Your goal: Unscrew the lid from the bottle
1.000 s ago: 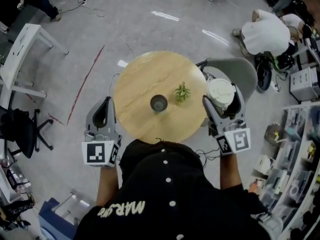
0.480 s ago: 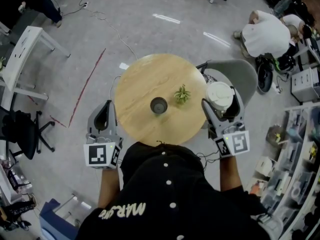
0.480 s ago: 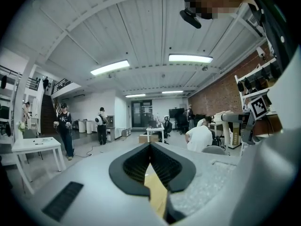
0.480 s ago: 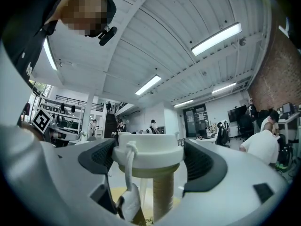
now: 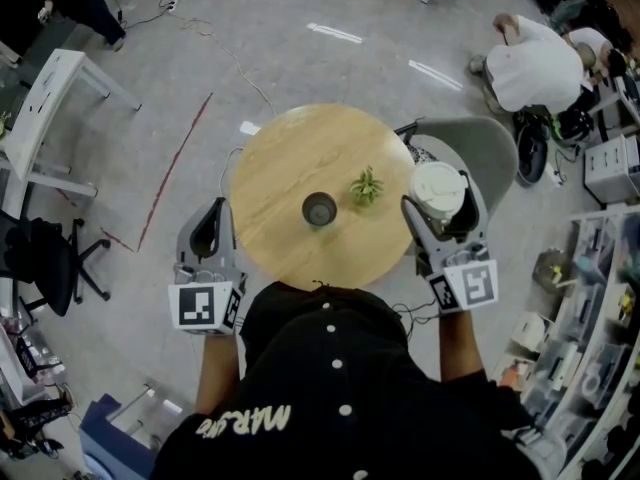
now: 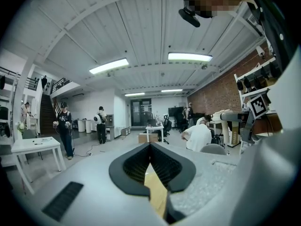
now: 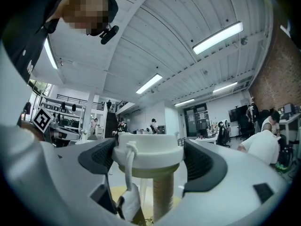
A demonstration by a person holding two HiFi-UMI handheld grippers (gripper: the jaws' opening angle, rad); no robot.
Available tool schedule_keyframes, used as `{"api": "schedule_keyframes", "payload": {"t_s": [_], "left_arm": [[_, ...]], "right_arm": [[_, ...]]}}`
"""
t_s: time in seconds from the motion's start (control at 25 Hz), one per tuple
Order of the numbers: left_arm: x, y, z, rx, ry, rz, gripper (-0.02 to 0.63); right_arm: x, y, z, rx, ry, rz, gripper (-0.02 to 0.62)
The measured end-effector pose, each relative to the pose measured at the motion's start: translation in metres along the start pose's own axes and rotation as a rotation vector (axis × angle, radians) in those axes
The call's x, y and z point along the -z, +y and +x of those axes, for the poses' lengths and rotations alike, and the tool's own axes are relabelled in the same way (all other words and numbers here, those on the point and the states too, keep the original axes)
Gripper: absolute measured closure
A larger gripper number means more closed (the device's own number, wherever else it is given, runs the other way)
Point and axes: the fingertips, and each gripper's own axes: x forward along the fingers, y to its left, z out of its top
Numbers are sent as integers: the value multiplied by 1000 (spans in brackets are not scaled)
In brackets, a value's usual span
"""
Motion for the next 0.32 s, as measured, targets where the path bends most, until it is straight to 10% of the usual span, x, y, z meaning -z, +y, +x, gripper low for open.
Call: {"api": "schedule_keyframes", "payload": {"t_s": [0.32], "left_arm": [[3, -6, 4, 13, 18, 9, 601]], "right_arm": [[0, -7, 3, -2, -7, 28, 137]]}}
